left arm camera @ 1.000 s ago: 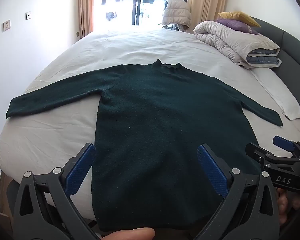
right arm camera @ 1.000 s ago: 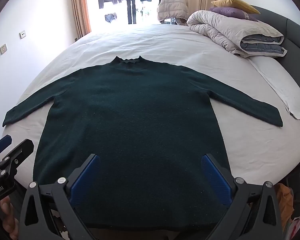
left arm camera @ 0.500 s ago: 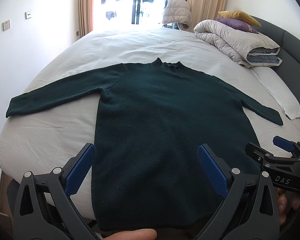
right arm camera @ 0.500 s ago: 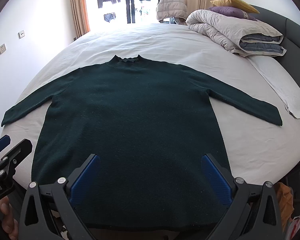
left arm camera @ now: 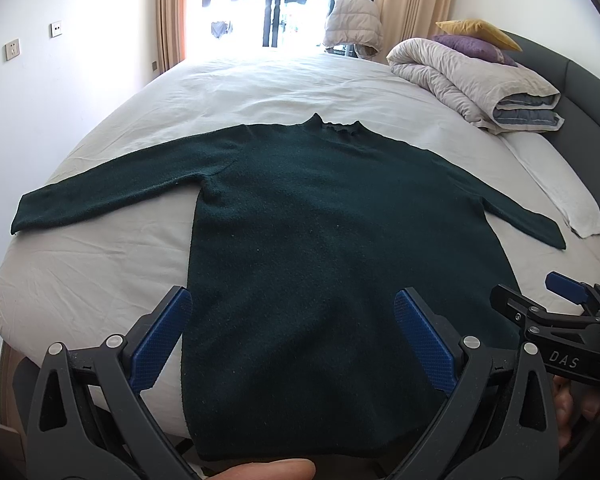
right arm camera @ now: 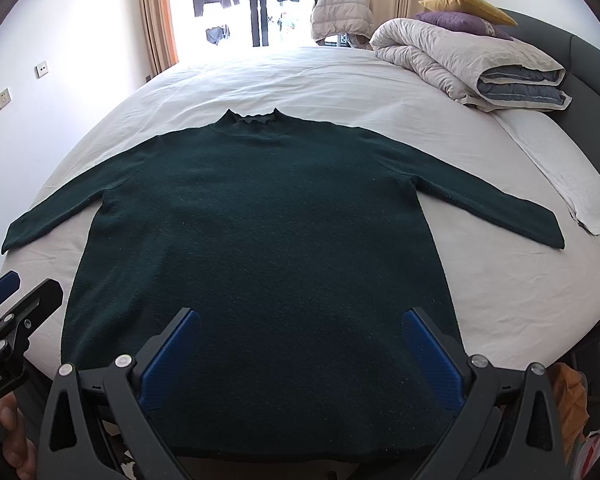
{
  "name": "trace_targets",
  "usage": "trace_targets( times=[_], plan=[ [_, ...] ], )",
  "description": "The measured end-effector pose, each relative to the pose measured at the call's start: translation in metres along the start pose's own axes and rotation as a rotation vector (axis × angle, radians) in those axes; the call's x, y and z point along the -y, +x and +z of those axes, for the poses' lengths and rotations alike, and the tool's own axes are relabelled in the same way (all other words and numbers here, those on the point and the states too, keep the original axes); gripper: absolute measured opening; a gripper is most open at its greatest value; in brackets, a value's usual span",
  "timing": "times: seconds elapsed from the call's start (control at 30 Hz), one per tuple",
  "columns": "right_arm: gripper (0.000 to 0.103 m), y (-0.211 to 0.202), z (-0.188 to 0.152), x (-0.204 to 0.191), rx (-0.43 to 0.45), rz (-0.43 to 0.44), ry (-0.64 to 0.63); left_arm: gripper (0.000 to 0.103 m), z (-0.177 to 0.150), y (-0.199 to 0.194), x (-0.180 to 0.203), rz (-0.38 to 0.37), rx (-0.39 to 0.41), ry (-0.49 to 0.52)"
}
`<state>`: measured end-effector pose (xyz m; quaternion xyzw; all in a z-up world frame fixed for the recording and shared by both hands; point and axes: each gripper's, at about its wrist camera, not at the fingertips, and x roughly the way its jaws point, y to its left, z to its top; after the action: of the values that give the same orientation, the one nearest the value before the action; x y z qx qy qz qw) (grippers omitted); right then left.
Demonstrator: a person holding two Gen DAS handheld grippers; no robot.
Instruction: Fold small clothes
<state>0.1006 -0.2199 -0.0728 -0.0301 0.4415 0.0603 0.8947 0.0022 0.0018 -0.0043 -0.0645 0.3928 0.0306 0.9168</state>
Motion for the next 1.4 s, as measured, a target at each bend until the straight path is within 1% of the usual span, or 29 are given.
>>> trace_targets(
  times=[0.43, 0.5, 0.53, 1.27, 1.4],
  plan=[
    [0.103, 0.000, -0.002, 0.001, -0.002, 0.000, 0.002, 0.103, -0.001, 0.002, 0.000, 0.000, -0.003, 0.000],
    [0.103, 0.000, -0.002, 0.001, -0.003, -0.001, 0.001, 0.103, -0.002, 0.003, -0.001, 0.000, -0.004, -0.001],
    [0.103, 0.000, -0.003, 0.002, -0.003, 0.000, 0.001, 0.103, -0.010, 0.004, -0.001, 0.000, -0.004, -0.001],
    [0.103, 0.002, -0.004, 0.002, -0.003, -0.001, 0.002, 0.103, -0.012, 0.005, 0.000, -0.002, -0.007, -0.003],
    [0.103, 0.003, -0.006, 0.003, -0.005, -0.002, 0.002, 0.103, -0.016, 0.006, -0.001, -0.003, -0.008, -0.004]
  ],
)
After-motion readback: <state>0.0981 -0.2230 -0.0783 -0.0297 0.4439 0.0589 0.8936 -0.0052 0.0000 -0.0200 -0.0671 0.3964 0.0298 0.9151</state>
